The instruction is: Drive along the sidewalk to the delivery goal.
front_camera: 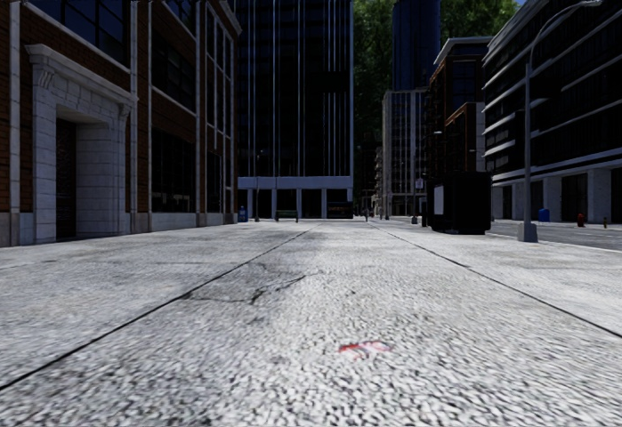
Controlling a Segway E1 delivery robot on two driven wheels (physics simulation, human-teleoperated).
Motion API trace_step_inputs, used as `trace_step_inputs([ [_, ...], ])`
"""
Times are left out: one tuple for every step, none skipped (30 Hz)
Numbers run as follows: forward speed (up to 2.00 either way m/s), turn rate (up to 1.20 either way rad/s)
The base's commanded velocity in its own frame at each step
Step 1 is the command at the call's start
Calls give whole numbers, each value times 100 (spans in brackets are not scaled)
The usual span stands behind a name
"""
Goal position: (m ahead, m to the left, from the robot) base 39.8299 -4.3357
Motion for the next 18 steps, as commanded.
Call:
trace_step_inputs([
  [170, 0],
  [170, 0],
  [170, 0],
  [170, 0],
  [170, 0],
  [170, 0],
  [170, 0],
  [170, 0],
  [170, 0],
  [170, 0],
  [170, 0],
  [170, 0],
  [170, 0],
  [170, 0],
  [170, 0],
  [170, 0],
  [170, 0],
  [170, -1],
])
